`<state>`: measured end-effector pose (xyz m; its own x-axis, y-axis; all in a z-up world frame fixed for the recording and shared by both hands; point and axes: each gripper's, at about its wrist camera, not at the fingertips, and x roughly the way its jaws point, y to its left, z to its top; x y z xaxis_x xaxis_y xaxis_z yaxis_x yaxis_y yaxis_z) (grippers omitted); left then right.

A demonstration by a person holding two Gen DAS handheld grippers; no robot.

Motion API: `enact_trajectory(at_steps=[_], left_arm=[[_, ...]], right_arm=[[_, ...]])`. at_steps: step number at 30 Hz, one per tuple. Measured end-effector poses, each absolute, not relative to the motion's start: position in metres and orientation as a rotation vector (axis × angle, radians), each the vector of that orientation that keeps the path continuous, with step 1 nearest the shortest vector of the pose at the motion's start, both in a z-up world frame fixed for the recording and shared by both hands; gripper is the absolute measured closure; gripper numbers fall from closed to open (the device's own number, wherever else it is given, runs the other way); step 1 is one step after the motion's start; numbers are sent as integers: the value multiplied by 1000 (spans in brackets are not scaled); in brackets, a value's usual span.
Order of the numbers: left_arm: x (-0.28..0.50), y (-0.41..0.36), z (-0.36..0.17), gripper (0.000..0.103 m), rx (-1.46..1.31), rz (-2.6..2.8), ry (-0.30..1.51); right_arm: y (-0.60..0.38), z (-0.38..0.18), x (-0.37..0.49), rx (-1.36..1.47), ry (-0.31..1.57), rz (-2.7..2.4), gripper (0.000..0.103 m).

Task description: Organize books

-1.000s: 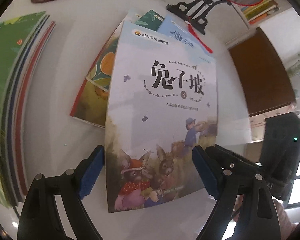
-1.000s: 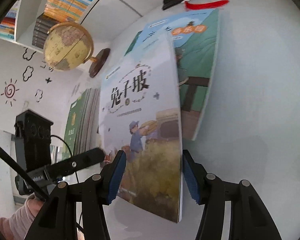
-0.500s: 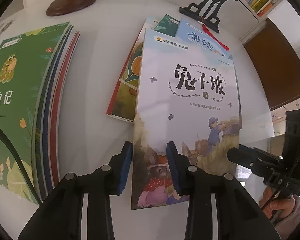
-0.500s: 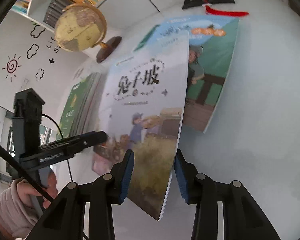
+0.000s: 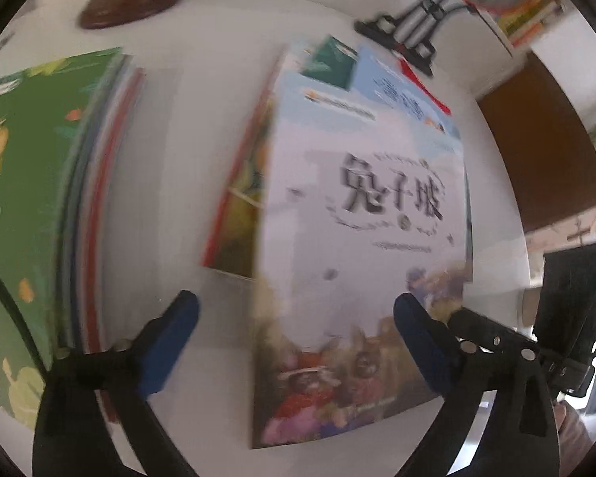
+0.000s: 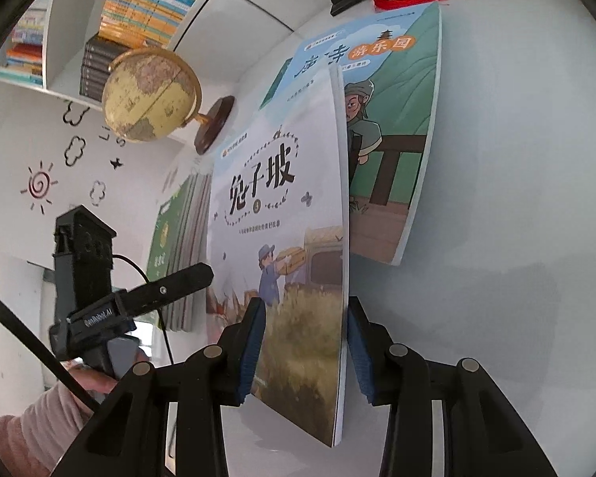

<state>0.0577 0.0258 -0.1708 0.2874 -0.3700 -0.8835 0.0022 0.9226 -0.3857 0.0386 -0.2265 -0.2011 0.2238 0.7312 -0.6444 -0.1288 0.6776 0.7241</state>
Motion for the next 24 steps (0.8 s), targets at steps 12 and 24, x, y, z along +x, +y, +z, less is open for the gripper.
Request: enact_trajectory(at_steps=[12,24], left_arm=[[34,30,-156,70,-376,-252,1226],[23,36,-122,70,-499,-333,1118]], right_arm=[[-232,-174,29,558,1128,723,77],[-204,-142,9,141,1035,621,78]])
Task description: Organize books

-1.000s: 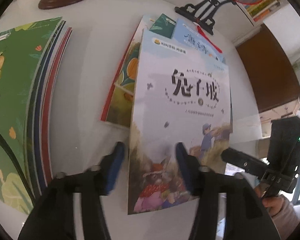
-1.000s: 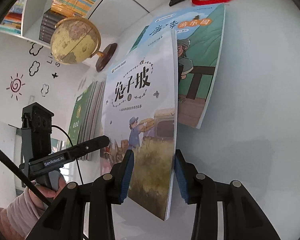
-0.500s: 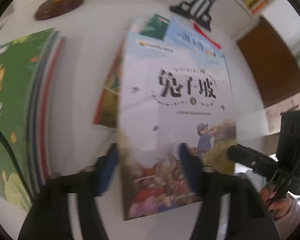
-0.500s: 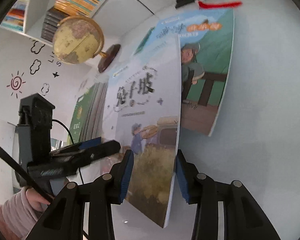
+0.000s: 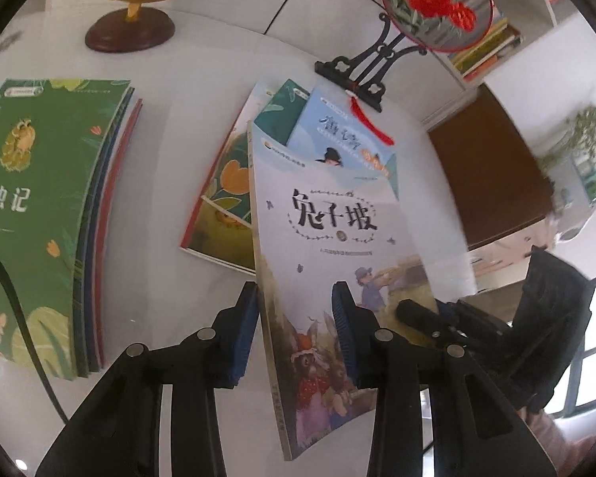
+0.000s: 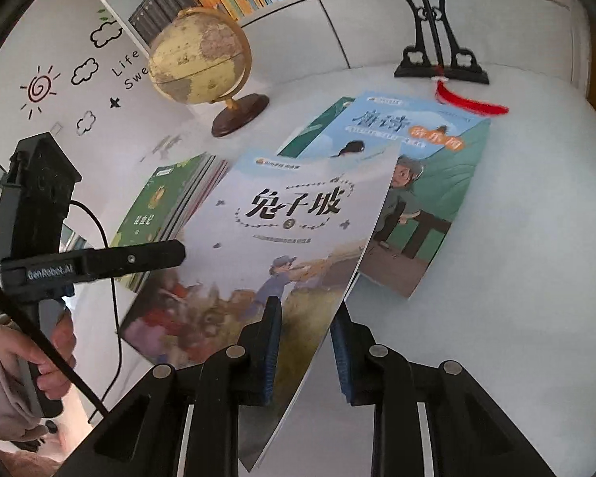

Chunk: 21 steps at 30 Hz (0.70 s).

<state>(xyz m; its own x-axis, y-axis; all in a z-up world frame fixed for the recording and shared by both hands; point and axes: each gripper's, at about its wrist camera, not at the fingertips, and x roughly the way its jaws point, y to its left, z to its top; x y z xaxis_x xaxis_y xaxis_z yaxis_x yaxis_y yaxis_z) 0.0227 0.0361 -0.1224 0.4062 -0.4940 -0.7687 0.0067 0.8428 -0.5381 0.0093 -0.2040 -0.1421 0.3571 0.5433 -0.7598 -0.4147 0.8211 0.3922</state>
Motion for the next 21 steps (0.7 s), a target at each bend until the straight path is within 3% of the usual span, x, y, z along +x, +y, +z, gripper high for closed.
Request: enact_trajectory(at_steps=[21], left_arm=[[15,49,-99,70,-521,-390,1078]], right_arm=[[-178,-109,-14,-31,921,544,78]])
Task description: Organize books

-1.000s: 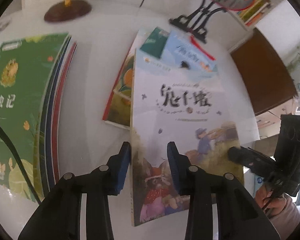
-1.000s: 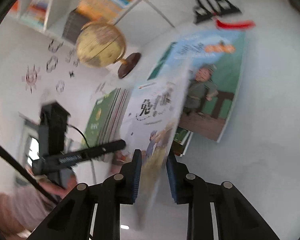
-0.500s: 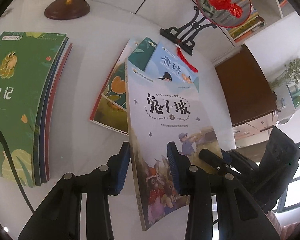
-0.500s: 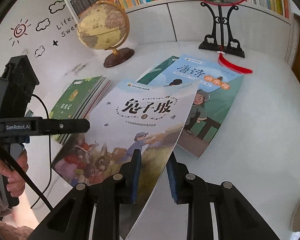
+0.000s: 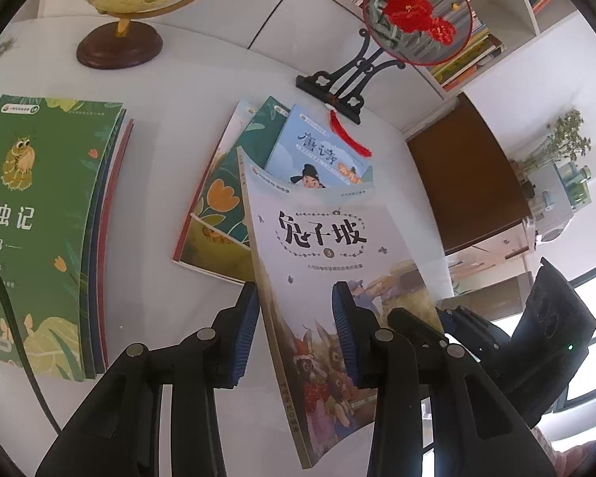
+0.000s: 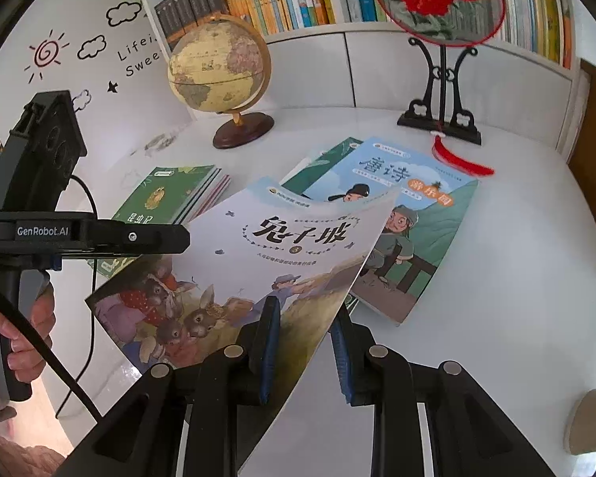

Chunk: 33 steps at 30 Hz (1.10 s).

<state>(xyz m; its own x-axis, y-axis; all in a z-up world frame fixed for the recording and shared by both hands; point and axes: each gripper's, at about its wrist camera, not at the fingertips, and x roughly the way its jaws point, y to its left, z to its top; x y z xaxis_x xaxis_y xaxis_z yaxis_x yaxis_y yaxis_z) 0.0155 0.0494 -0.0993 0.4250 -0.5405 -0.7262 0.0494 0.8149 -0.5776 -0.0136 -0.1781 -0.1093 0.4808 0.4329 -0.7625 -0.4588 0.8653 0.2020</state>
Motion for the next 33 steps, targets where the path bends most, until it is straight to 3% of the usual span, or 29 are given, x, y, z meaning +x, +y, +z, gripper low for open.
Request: enact_trajectory(at_steps=[13,33], left_arm=[[8,98,-75,70,-571,-361,984],[-8,267,-85,70,-626,-108,938]], right_arm=[[-147,-84,-16,-77,843,550,78],[51,-79,10,-183,830,757,78]])
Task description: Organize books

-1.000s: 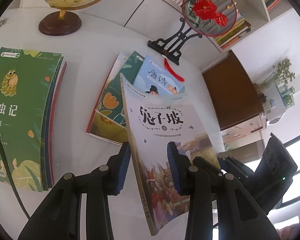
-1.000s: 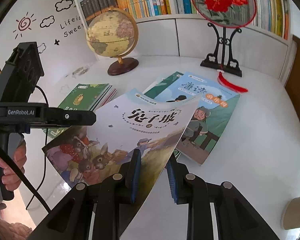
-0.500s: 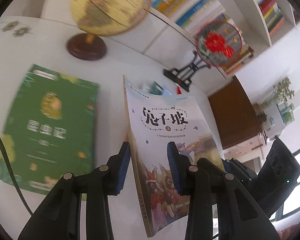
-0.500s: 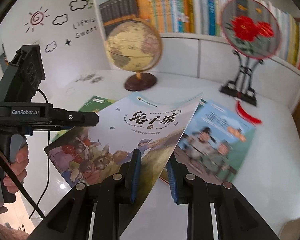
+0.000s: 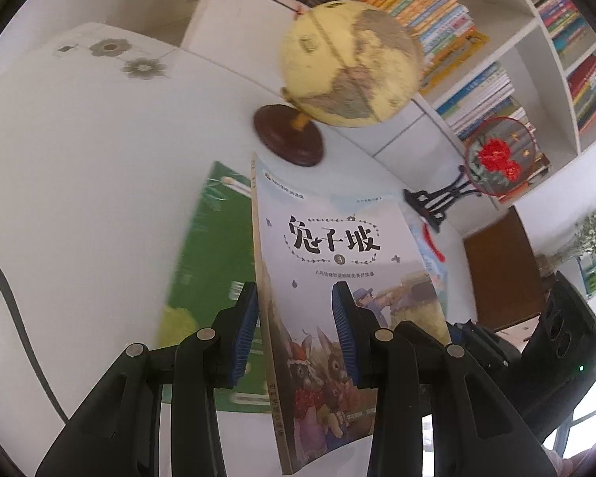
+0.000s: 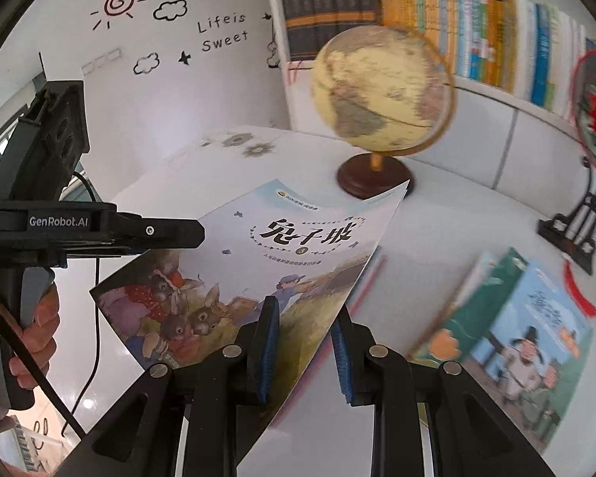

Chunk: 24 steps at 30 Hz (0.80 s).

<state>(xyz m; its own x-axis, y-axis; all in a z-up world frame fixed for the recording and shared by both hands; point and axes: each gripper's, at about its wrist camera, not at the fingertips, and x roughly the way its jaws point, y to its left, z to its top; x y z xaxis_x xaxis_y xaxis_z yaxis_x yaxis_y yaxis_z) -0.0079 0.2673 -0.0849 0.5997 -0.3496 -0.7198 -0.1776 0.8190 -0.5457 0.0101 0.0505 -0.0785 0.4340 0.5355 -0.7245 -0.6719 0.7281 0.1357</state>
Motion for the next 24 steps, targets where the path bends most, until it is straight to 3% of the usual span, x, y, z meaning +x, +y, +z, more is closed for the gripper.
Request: enact_trajectory(at_steps=[15,17,19,21,24], left_arm=[[7,292,-127,67,-607,-52,1034],[8,291,-133,61,-589,-26,1073],[9,290,-136,60,-546,15,1117],[7,289,-136,59,-525,47,1142],[2,286,-135,57,-500,76,1175]], right_arm=[[92,-120,21,-153,950,725,76],[92,-126,27,-136,998,720,75],[92,-135,34,-115,1083,700,64],[89,-141,37,-90,1132,667,63],[74,-144,37,-21,1146,628,53]])
